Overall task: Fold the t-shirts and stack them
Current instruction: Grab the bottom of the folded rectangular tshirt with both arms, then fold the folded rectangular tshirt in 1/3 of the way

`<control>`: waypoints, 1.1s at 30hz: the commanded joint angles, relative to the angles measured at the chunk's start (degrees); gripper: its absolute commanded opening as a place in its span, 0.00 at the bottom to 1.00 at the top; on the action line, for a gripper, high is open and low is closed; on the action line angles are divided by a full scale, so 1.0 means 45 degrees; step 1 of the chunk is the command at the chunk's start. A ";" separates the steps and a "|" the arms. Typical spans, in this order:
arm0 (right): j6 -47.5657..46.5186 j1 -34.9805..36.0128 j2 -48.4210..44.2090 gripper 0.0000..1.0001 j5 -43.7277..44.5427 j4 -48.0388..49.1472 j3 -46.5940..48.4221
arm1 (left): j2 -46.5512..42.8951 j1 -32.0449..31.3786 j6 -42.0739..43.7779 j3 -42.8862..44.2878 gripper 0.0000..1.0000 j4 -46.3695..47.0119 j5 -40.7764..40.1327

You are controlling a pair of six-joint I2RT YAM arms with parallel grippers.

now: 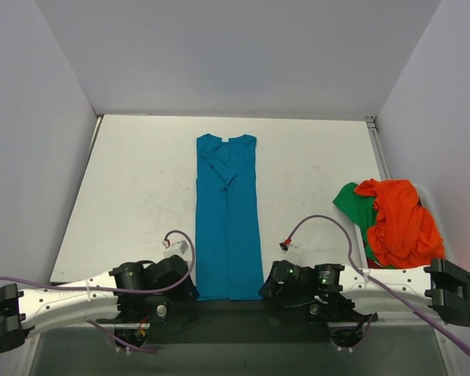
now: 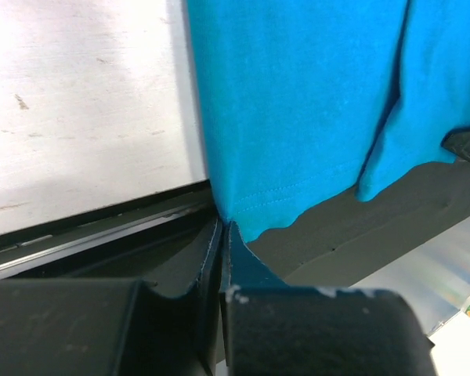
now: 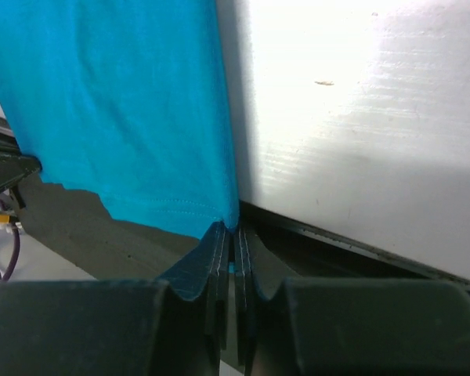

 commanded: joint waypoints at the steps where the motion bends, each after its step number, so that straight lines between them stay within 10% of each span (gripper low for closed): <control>1: -0.0434 -0.0090 -0.0398 0.00 -0.0123 -0.0832 0.0655 | 0.0090 -0.0088 0.0215 0.0896 0.00 0.0132 0.0091; 11: -0.3847 -0.2470 -0.0166 0.00 -0.0452 -0.3156 0.3428 | 0.1802 0.1646 0.2845 0.3746 0.00 0.0013 -0.0615; 33: -0.7995 -0.8898 0.8935 0.00 -0.2914 -0.3333 1.1788 | 0.9638 0.8856 0.5156 0.8610 0.00 0.4076 0.1106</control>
